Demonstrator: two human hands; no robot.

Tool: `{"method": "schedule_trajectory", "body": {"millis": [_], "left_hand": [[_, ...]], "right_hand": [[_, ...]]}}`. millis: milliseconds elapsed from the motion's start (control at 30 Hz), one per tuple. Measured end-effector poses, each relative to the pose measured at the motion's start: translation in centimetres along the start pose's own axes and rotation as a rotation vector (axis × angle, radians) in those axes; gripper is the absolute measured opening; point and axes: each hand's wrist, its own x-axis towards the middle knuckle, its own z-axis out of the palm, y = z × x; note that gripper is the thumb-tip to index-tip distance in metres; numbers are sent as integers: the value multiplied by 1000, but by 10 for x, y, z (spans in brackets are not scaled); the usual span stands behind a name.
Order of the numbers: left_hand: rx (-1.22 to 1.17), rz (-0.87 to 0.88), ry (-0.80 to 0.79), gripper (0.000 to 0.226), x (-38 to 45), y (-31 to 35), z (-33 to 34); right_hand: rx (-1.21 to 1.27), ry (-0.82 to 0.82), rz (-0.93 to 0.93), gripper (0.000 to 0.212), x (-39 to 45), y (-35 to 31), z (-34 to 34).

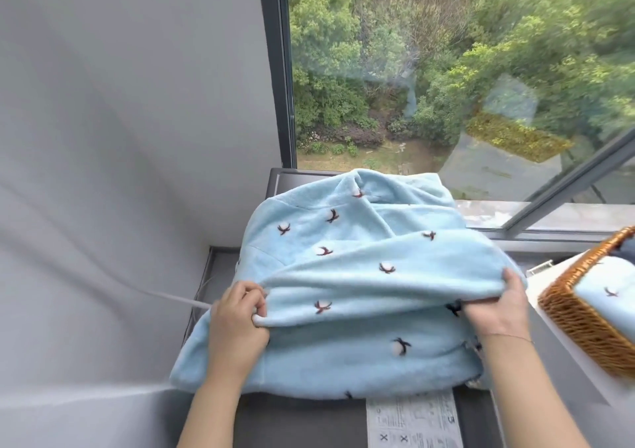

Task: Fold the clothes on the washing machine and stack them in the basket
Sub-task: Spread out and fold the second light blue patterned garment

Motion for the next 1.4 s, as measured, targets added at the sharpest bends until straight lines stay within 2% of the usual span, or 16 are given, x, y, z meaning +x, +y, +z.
{"method": "schedule_trajectory", "body": {"millis": [67,167,333,433,533,633,667,767,900,967,1033,1133,1167,1233,1333,1400], "left_hand": [[70,-33,-97,48,-11,-3,-5],[99,-121,-176,46,-12,-2,-8],[-37,-112,-124,38,-2,17,-26],[25,0,-56,35,-9,28,-37],[48,-36,-124,51,-28,24,-35],[60,-89,-237,54,-51,19,-26],[75,-86,-246,52,-56,19,-23],[73,-106,-170,53,-58,17,-23],[44,-123,-59,58,-62,2,-31],[48,-130,-112,58,-68,-10,-32],[-9,-97,-228,55,-70,-18,-33],[-179,-139,-259,48,-60,-5,-38],[-234,-139,-239,45,-54,6,-39],[-283,-102,-218,33,-37,31,-32],[-232,-40,-286,27,-4,56,-2],[-168,-52,-359,23,16,65,22]], "right_hand": [[-90,68,21,35,-6,18,-18],[-206,115,-61,36,-1,33,-20],[-189,-17,-47,16,-10,19,-1],[-61,-71,-142,21,-22,-9,-5],[-41,75,-104,45,-25,-17,-43],[-154,193,17,54,-27,-7,-88],[-164,196,53,58,-27,-6,-97],[-90,150,6,45,-31,-12,-100],[-118,57,13,57,-36,-17,-104],[-214,142,51,43,-32,-13,-109],[-248,323,-58,32,-21,-13,-120],[-460,564,-277,58,-4,-14,-134],[-561,565,-327,60,-9,-15,-128],[-704,454,-388,44,-14,-20,-113],[-902,274,-352,31,-5,-30,-95],[-923,252,-301,31,5,-35,-86]]}}
